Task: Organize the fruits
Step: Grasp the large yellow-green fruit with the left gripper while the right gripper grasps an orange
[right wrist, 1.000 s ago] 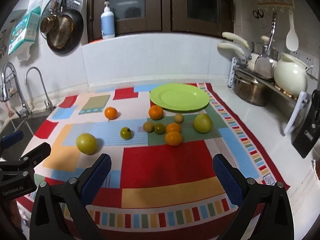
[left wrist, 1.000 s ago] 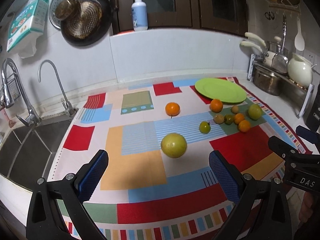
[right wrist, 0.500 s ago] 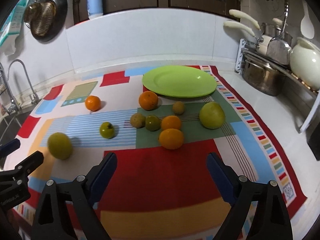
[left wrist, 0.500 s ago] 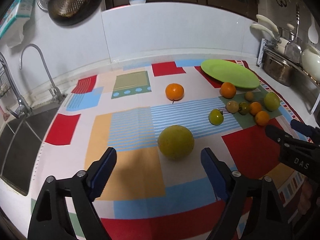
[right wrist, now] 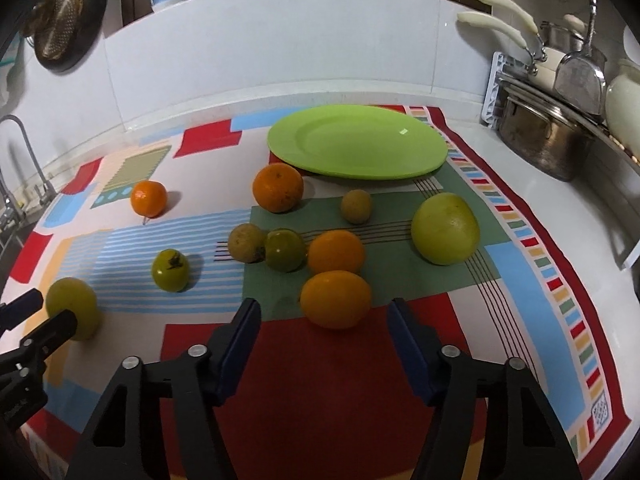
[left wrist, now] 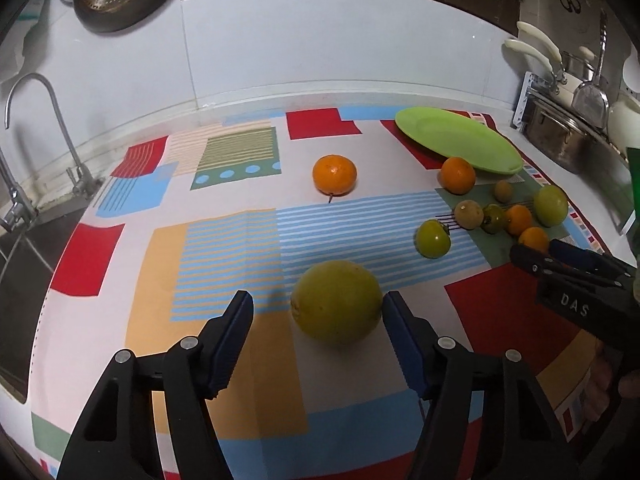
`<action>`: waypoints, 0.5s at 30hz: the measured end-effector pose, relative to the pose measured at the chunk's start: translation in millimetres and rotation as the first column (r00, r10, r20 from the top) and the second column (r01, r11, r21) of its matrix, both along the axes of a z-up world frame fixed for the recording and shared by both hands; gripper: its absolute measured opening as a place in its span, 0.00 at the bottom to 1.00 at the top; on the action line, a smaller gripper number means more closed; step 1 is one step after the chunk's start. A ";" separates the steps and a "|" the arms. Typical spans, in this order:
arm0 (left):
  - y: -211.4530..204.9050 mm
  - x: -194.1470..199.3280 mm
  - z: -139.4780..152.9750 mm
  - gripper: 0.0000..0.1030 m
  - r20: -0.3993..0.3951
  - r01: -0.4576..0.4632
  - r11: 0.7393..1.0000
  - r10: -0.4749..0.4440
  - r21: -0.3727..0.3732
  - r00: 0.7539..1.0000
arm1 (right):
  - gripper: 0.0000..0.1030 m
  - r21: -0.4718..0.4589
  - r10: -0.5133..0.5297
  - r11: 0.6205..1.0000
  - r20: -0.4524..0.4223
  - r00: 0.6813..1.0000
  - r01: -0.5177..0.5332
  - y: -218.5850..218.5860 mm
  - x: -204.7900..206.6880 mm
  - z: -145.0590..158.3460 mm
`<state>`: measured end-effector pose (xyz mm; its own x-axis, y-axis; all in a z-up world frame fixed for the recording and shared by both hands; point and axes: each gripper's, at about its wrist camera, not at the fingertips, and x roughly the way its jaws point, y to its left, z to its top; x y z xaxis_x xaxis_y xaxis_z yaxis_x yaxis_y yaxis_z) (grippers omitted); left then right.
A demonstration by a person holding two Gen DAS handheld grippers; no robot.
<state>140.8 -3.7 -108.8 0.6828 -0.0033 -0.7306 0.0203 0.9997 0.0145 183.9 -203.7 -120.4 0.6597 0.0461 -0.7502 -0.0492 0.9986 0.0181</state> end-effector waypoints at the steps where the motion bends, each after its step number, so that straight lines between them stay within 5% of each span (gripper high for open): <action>1: -1.3 0.6 -0.4 0.61 -0.001 0.008 1.000 -0.008 -0.001 1.000 | 0.57 0.017 0.000 1.000 -0.010 1.000 0.000 -1.4 2.8 -1.6; 10: -7.9 16.2 -7.9 0.48 -0.046 0.075 0.995 -0.078 -0.071 0.996 | 0.40 0.049 -0.028 0.998 -0.047 0.998 0.031 -8.8 14.7 -8.0; 15: -10.8 18.5 -7.9 0.47 -0.036 0.088 0.995 -0.090 -0.053 0.995 | 0.40 0.046 -0.031 0.998 -0.046 0.998 0.033 -9.4 15.9 -8.1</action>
